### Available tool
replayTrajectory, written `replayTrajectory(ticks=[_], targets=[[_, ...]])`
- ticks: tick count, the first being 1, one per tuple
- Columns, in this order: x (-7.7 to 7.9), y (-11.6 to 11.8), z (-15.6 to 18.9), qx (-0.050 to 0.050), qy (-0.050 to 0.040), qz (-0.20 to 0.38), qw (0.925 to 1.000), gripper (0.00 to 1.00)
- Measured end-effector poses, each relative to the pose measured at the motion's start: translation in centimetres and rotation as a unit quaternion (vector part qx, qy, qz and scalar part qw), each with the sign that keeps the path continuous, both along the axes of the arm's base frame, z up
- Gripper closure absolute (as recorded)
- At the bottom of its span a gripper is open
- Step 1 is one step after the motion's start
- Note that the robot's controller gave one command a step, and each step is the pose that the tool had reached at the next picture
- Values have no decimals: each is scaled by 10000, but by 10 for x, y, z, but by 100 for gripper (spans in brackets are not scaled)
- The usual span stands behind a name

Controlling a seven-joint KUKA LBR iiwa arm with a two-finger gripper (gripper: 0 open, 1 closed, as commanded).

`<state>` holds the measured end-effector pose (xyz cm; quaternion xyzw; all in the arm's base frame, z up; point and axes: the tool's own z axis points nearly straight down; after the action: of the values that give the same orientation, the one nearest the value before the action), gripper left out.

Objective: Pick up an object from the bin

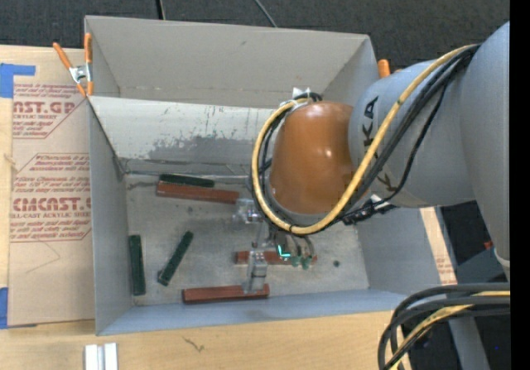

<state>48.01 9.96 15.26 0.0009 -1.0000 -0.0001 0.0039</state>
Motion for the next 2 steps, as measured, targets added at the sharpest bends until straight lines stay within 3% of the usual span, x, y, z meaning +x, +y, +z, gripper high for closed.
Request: replayTrajectory(ticks=[1,2], targets=[[2,0,3,5,-36,-5,10000,0],[14,-60,-40,8,-55,-230,9997,0]])
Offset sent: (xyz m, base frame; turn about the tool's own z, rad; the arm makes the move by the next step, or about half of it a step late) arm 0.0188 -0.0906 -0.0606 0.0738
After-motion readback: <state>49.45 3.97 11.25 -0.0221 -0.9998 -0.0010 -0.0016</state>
